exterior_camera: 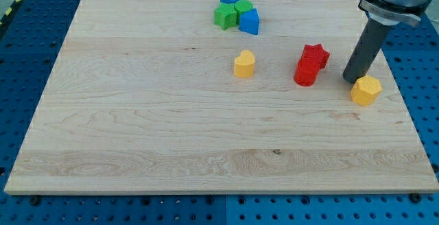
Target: Move the red star diagonally to the yellow heart
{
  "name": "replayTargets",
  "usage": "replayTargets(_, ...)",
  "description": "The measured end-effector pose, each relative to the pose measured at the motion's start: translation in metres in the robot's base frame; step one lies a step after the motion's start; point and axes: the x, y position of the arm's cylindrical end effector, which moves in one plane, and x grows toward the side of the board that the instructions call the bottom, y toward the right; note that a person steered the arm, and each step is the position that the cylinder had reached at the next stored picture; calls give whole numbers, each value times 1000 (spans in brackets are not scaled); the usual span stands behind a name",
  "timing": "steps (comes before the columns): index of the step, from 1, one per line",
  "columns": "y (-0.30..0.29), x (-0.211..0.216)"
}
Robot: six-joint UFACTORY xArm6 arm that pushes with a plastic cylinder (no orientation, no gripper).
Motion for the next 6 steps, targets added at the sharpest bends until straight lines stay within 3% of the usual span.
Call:
replayTargets(2,-33,-31)
replayTargets(4,-106,-67)
replayTargets(6,-125,-99)
